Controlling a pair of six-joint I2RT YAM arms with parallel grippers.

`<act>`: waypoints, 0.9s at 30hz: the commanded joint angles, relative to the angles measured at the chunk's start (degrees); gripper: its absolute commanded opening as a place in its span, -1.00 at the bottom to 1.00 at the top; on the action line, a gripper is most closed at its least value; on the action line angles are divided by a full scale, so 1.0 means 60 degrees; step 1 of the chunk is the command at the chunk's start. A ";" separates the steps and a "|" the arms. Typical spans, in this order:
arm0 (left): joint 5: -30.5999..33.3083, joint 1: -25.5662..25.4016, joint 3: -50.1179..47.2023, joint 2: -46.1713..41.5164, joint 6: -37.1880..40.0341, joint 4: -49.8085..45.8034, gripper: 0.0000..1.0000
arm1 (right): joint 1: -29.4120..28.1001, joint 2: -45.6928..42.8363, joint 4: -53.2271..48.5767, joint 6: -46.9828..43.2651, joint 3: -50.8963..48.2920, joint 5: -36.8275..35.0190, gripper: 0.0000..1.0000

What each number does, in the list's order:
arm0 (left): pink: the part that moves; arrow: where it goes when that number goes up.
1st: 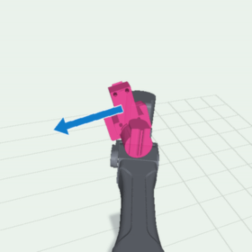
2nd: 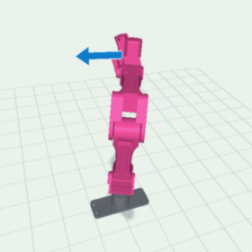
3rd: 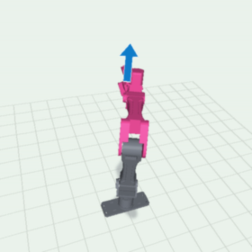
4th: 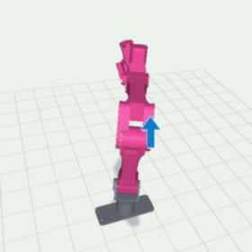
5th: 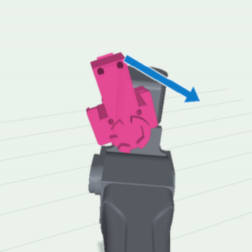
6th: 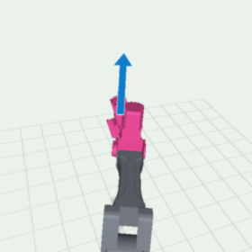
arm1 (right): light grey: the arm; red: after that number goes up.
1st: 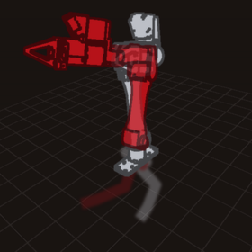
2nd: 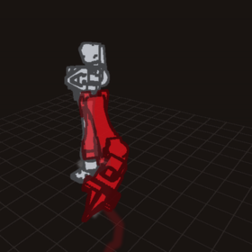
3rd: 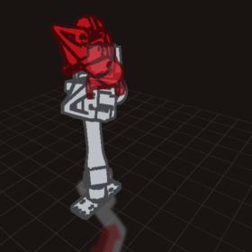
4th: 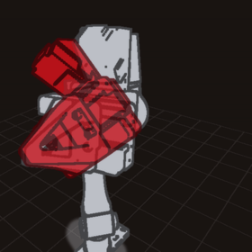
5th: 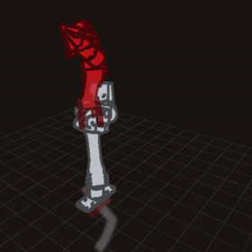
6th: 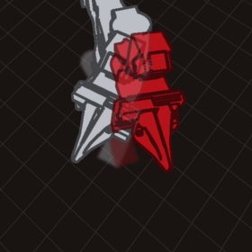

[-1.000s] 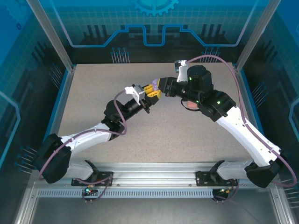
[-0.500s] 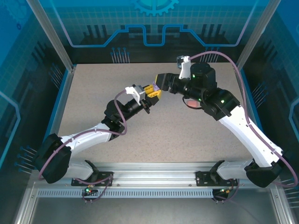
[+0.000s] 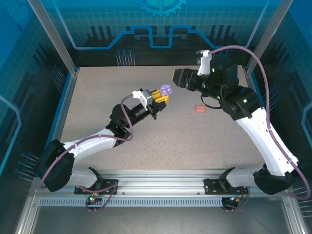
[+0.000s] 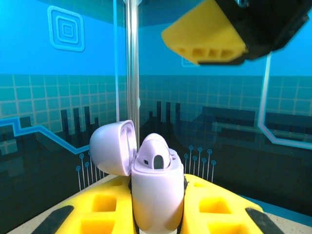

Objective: Insert wireless bluetooth earbuds into charging case

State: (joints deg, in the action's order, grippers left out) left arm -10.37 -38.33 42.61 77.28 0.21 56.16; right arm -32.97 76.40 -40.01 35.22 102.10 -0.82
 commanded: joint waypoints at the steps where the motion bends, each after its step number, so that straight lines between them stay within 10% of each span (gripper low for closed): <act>1: -0.0322 -0.0061 -0.0093 -0.0098 0.0285 -0.0226 -1.00 | 0.0247 0.0680 -0.1471 -0.0672 0.1099 0.0432 0.24; 27: -0.0850 -0.0067 -0.0129 0.0024 0.0314 -0.0644 -1.00 | 0.0240 0.4347 -0.4196 -0.1598 0.3915 0.1949 -0.62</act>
State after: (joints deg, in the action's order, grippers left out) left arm -14.04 -38.33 42.15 77.28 1.48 51.24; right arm -31.35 101.86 -62.11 27.33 123.68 8.71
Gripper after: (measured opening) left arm 0.204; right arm 0.198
